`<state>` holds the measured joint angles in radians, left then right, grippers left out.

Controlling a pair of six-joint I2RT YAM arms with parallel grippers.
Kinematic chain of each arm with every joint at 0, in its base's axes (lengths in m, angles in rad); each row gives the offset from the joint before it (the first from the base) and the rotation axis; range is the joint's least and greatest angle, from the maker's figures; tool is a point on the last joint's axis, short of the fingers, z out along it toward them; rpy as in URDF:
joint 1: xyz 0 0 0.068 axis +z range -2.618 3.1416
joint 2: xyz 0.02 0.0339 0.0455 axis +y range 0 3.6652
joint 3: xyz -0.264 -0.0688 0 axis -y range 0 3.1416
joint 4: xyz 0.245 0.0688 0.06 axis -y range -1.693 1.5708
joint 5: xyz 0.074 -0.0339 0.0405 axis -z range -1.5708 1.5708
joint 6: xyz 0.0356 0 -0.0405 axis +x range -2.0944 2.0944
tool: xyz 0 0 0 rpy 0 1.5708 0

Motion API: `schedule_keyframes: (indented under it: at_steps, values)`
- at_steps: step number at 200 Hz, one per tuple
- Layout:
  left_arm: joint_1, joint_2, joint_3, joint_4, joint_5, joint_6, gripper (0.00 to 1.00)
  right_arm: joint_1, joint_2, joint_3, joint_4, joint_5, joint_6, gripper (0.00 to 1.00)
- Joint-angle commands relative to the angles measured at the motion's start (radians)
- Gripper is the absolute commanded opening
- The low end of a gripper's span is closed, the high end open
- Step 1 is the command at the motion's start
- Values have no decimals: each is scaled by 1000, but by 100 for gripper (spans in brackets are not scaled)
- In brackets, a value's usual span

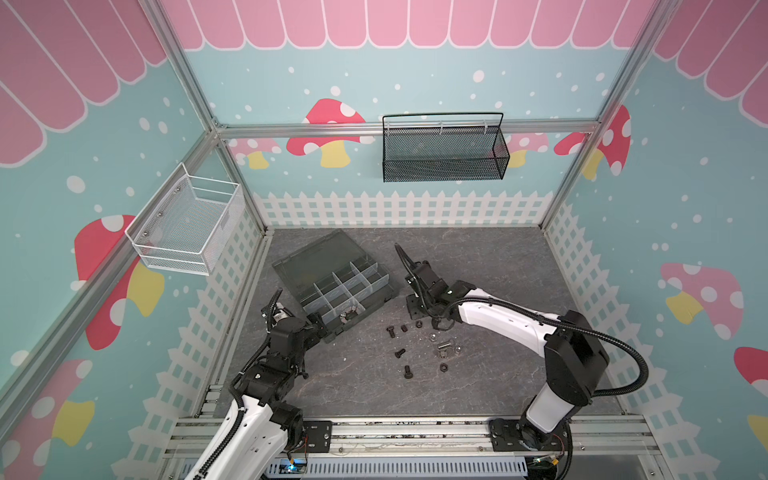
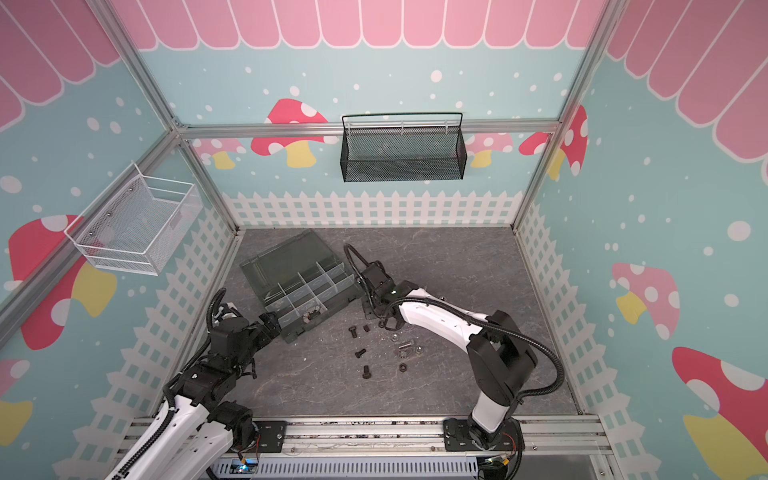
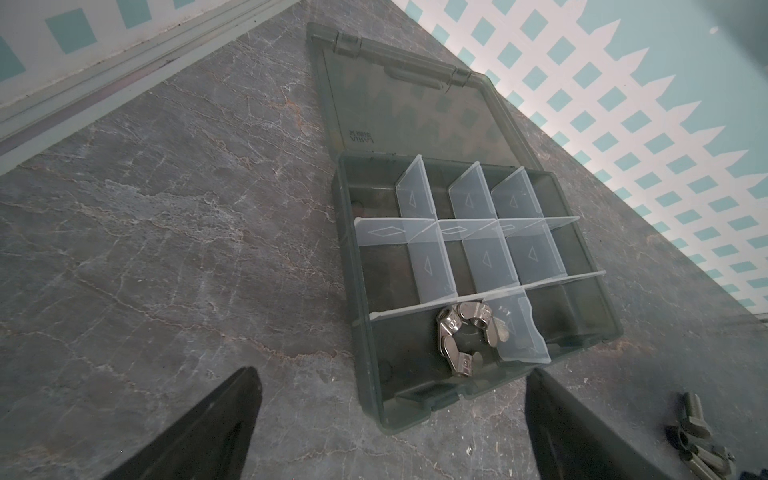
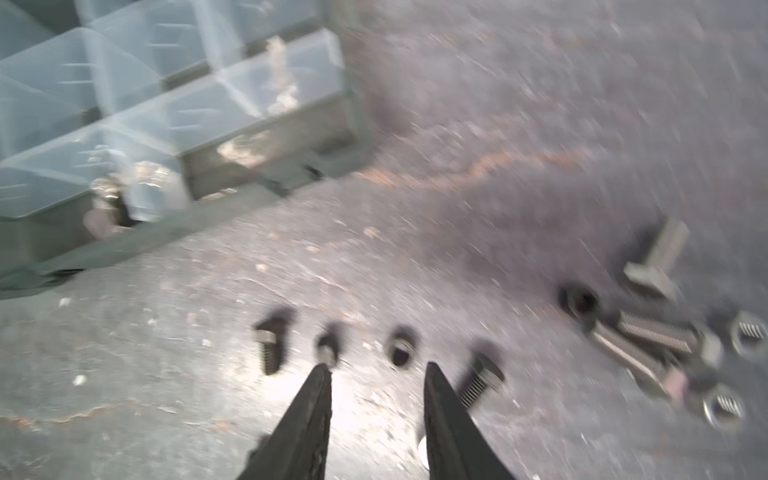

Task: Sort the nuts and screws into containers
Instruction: 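Move the right gripper back over the scattered hardware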

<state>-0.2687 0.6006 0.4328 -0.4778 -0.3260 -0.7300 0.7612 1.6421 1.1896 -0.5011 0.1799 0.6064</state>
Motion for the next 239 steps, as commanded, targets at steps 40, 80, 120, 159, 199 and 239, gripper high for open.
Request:
schedule_keyframes:
  at_steps: [40, 80, 120, 159, 199, 239]
  values:
    - [6, 43, 30, 12, -12, -24, 100, -62, -179, -252, -68, -82, 152, 41]
    - [6, 47, 12, 37, -8, -29, 100, -62, -259, -384, -45, -145, 251, 54]
    - [6, 59, 3, 54, -2, -37, 100, -61, -301, -451, 27, -217, 293, 60]
    - [6, 59, -2, 61, 0, -37, 100, -59, -265, -506, 119, -302, 327, 60]
    - [6, 58, 1, 61, 2, -37, 100, -60, -255, -518, 134, -302, 333, 61]
    - [6, 59, -1, 59, 1, -40, 100, -60, -219, -510, 165, -303, 309, 61]
